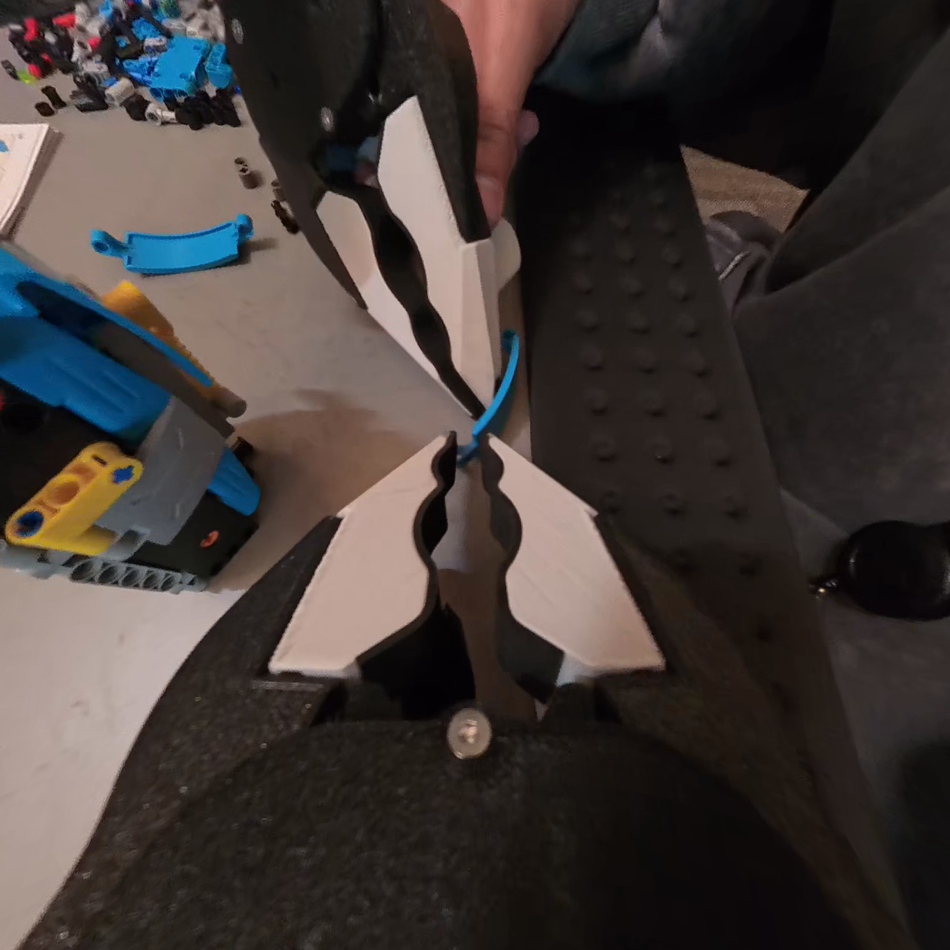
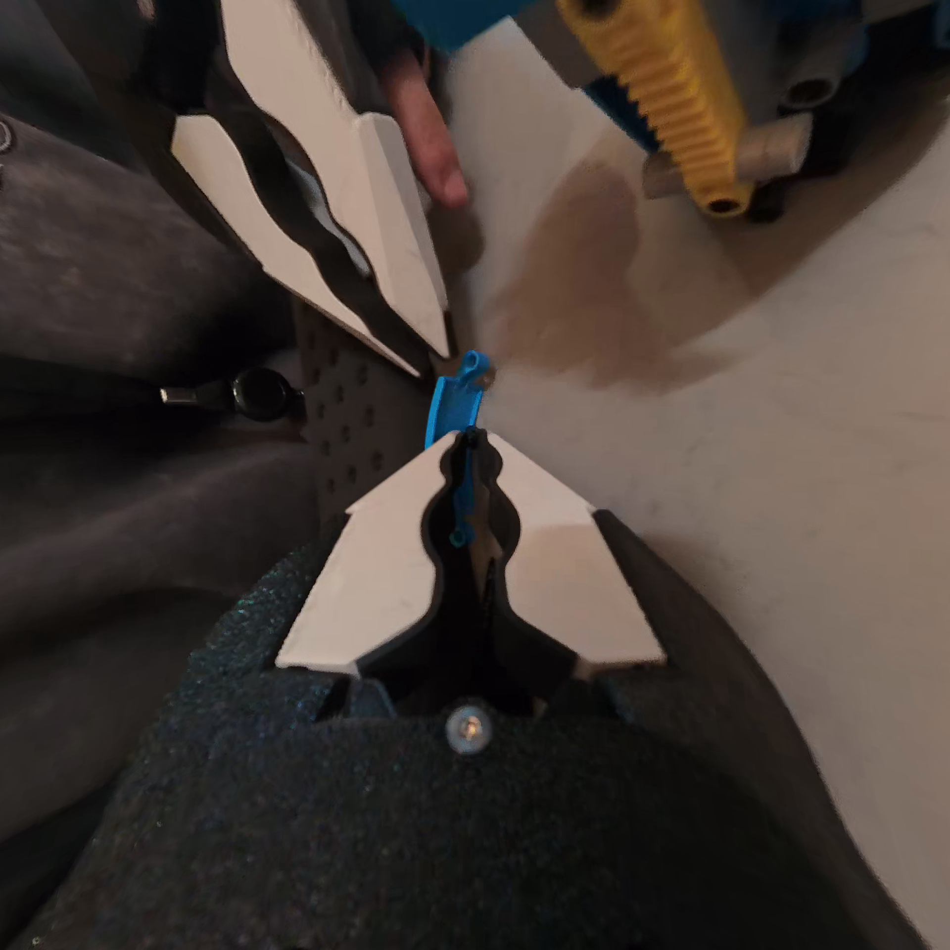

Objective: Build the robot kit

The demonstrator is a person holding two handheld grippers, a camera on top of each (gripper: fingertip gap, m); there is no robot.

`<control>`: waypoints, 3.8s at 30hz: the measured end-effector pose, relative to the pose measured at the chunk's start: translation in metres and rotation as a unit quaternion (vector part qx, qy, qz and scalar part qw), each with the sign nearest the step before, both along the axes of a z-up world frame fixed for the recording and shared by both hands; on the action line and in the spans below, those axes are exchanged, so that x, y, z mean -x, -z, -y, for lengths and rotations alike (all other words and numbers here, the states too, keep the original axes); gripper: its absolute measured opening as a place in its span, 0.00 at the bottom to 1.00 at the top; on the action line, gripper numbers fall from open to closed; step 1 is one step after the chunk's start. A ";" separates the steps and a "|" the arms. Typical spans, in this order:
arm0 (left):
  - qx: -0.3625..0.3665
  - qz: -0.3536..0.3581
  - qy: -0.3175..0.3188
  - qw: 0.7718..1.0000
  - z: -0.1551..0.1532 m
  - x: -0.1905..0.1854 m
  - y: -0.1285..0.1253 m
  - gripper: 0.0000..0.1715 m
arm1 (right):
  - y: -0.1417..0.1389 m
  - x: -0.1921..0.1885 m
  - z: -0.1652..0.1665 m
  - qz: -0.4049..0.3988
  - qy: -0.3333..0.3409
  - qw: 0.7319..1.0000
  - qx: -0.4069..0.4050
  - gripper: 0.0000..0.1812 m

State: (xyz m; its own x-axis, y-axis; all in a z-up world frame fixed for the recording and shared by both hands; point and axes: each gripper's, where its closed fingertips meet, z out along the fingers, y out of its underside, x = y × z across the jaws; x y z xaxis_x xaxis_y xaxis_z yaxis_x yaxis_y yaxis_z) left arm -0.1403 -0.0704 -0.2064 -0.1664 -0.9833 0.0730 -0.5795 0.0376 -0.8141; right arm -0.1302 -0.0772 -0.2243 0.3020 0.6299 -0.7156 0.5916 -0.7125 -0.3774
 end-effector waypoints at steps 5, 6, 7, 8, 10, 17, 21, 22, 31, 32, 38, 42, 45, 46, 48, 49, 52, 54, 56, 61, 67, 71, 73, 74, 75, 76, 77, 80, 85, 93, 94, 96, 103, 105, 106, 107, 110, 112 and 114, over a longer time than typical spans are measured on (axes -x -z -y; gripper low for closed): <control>-0.046 -0.010 0.006 0.999 0.001 -0.007 0.005 0.09 | 0.000 0.006 0.001 -0.013 -0.005 1.000 -0.001 0.02; -0.053 -0.009 0.001 0.999 -0.001 -0.009 0.005 0.10 | 0.000 0.005 0.002 -0.019 -0.003 1.000 0.006 0.02; -0.057 -0.007 -0.005 0.998 -0.003 -0.010 0.003 0.11 | -0.001 0.004 0.002 -0.028 0.000 0.999 0.015 0.02; -0.061 -0.003 -0.011 0.998 -0.005 -0.012 0.000 0.12 | -0.003 0.003 0.001 -0.041 0.005 0.999 0.027 0.02; -0.070 0.011 -0.024 0.997 -0.008 -0.015 -0.012 0.12 | -0.013 0.003 -0.002 -0.081 0.020 0.995 0.050 0.02; -0.090 0.054 -0.078 0.991 -0.019 -0.025 -0.052 0.10 | -0.058 0.000 -0.006 -0.227 0.040 0.970 0.078 0.02; -0.056 0.032 -0.104 0.993 -0.019 -0.019 -0.042 0.10 | -0.031 -0.014 -0.016 -0.145 0.072 0.987 0.027 0.02; -0.046 0.019 -0.112 0.992 -0.019 -0.014 -0.036 0.11 | -0.030 -0.019 -0.017 -0.128 0.074 0.989 0.005 0.02; -0.016 -0.068 -0.179 0.981 -0.031 -0.004 -0.002 0.17 | -0.017 -0.034 -0.036 -0.010 0.106 0.972 -0.210 0.02; -0.023 -0.066 -0.175 0.982 -0.030 -0.006 -0.003 0.17 | -0.019 -0.031 -0.036 -0.014 0.104 0.971 -0.214 0.02; -0.086 -0.067 -0.138 0.984 -0.013 -0.021 -0.002 0.17 | -0.015 -0.030 -0.034 -0.004 0.091 0.972 -0.217 0.02; -0.125 -0.079 -0.139 0.979 -0.020 -0.029 0.004 0.14 | -0.019 -0.034 -0.035 -0.024 0.101 0.973 -0.205 0.02; -0.129 -0.092 -0.144 0.977 -0.025 -0.033 0.012 0.12 | -0.020 -0.037 -0.036 -0.028 0.105 0.972 -0.208 0.02; -0.129 -0.099 -0.145 0.976 -0.026 -0.034 0.015 0.11 | -0.020 -0.037 -0.036 -0.029 0.105 0.972 -0.210 0.02; -0.130 -0.104 -0.150 0.975 -0.028 -0.035 0.020 0.09 | -0.021 -0.038 -0.038 -0.034 0.107 0.971 -0.212 0.02; -0.125 -0.104 -0.151 0.975 -0.029 -0.037 0.020 0.09 | -0.021 -0.039 -0.038 -0.037 0.108 0.971 -0.210 0.02; -0.111 -0.098 -0.150 0.978 -0.028 -0.037 0.015 0.04 | -0.022 -0.040 -0.039 -0.047 0.113 0.971 -0.204 0.02; -0.065 -0.071 -0.140 0.985 -0.021 -0.039 0.005 0.04 | -0.025 -0.040 -0.040 -0.056 0.116 0.971 -0.202 0.02; 0.016 -0.024 -0.133 0.991 -0.015 -0.041 -0.013 0.04 | -0.026 -0.038 -0.034 -0.066 0.096 0.973 -0.198 0.02; 0.272 0.145 -0.113 0.945 -0.011 -0.039 -0.077 0.04 | -0.041 -0.017 -0.019 -0.117 0.062 0.970 -0.205 0.02; 0.411 0.230 -0.099 0.877 -0.008 -0.040 -0.101 0.04 | -0.081 0.007 -0.023 -0.266 0.132 0.951 -0.087 0.02; 0.426 0.269 -0.121 0.856 -0.018 -0.036 -0.112 0.05 | -0.110 -0.003 -0.025 -0.360 0.155 0.919 -0.047 0.02; 0.426 0.263 -0.129 0.856 -0.018 -0.036 -0.108 0.04 | -0.105 -0.003 -0.024 -0.352 0.158 0.922 -0.036 0.02; 0.423 0.261 -0.130 0.858 -0.016 -0.037 -0.106 0.05 | -0.104 -0.002 -0.023 -0.350 0.157 0.923 -0.033 0.02; 0.415 0.260 -0.134 0.861 -0.016 -0.037 -0.105 0.05 | -0.103 -0.001 -0.022 -0.348 0.154 0.924 -0.033 0.02; 0.405 0.258 -0.140 0.866 -0.017 -0.037 -0.104 0.07 | -0.104 -0.002 -0.022 -0.348 0.154 0.924 -0.033 0.02; 0.393 0.254 -0.146 0.871 -0.017 -0.037 -0.104 0.08 | -0.105 -0.002 -0.022 -0.351 0.154 0.923 -0.033 0.02; 0.345 0.238 -0.177 0.890 -0.020 -0.035 -0.097 0.15 | -0.108 -0.002 -0.018 -0.361 0.144 0.921 -0.021 0.02; 0.255 0.205 -0.228 0.917 -0.028 -0.023 -0.084 0.22 | -0.107 0.002 -0.011 -0.364 0.127 0.923 -0.002 0.02; 0.147 0.119 -0.243 0.951 -0.029 -0.003 -0.062 0.07 | -0.087 -0.004 -0.022 -0.289 0.148 0.944 -0.050 0.02; 0.127 0.085 -0.252 0.956 -0.031 0.003 -0.052 0.09 | -0.078 -0.012 -0.029 -0.259 0.160 0.949 -0.075 0.03; 0.111 0.023 -0.291 0.950 -0.038 0.014 -0.033 0.12 | -0.071 -0.027 -0.044 -0.222 0.188 0.950 -0.111 0.02; 0.189 -0.033 -0.329 0.925 -0.015 0.020 -0.016 0.13 | -0.031 -0.040 -0.054 -0.061 0.159 0.961 -0.217 0.02; 0.202 -0.034 -0.334 0.920 -0.017 0.016 -0.012 0.13 | -0.022 -0.035 -0.060 -0.023 0.137 0.958 -0.253 0.02; 0.216 -0.029 -0.333 0.918 -0.017 0.012 -0.012 0.13 | -0.019 -0.031 -0.062 -0.011 0.125 0.957 -0.262 0.02; 0.223 -0.026 -0.332 0.916 -0.018 0.008 -0.011 0.13 | -0.017 -0.029 -0.064 -0.001 0.120 0.954 -0.274 0.02; 0.180 -0.036 -0.348 0.919 -0.028 0.009 -0.006 0.13 | -0.017 -0.026 -0.067 0.014 0.110 0.950 -0.292 0.02; 0.116 -0.046 -0.358 0.925 -0.040 0.016 -0.004 0.14 | -0.017 -0.030 -0.068 0.023 0.114 0.943 -0.311 0.02; 0.071 -0.041 -0.352 0.933 -0.048 0.018 -0.007 0.14 | -0.022 -0.031 -0.072 0.022 0.121 0.937 -0.328 0.02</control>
State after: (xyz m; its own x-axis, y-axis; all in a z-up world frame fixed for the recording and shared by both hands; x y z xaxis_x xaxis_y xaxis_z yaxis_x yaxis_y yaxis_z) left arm -0.1588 -0.0225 -0.1995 0.5277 -0.8267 0.1950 -0.4807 -0.4799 -0.7339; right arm -0.0993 -0.0047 -0.2020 0.5134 0.8387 -0.1818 0.4677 -0.4511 -0.7601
